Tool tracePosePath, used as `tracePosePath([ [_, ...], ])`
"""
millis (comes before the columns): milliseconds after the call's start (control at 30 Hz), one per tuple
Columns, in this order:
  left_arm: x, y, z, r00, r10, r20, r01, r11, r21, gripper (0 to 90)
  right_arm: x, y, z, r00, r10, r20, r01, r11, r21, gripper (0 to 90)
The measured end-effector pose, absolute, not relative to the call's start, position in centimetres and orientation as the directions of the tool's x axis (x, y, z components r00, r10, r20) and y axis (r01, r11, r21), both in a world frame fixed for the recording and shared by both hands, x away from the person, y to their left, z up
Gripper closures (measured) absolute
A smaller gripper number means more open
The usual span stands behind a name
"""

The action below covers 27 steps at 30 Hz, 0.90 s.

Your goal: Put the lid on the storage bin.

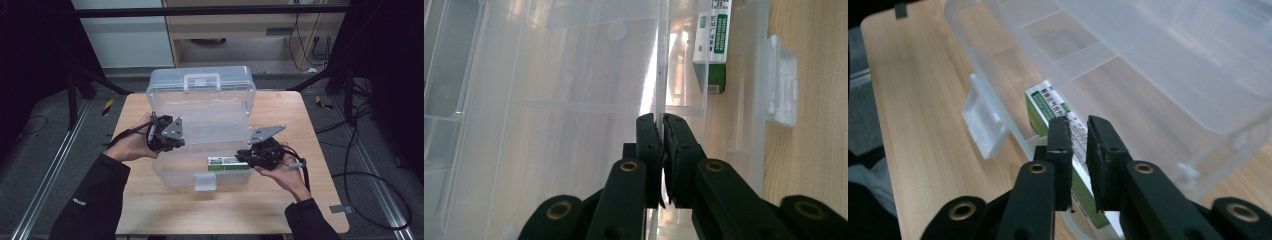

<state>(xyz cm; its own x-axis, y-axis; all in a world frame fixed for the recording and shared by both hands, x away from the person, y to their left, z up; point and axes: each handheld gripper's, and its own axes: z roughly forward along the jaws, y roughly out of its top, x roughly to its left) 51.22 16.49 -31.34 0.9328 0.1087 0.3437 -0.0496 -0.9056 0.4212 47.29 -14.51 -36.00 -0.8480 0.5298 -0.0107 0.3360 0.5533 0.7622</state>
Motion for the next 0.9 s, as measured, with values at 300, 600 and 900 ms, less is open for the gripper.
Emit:
tracePosePath([
  [300,51.2,16.5,-31.4,0.934,0.107,0.341,-0.056,-0.899,0.434,85.9,47.4,-16.9,-34.3,-0.783,0.622,0.017,0.342,0.407,0.847,89.9],
  [600,51.1,16.5,-31.6,0.936,0.104,0.336,-0.056,-0.899,0.434,85.9,50.1,-17.6,-32.8,-0.679,0.732,0.053,0.357,0.266,0.896,90.0],
  [900,50.9,16.5,-31.8,0.936,0.101,0.336,-0.061,-0.896,0.440,85.8,52.4,-17.2,-33.3,-0.618,0.783,0.076,0.378,0.211,0.901,90.0],
])
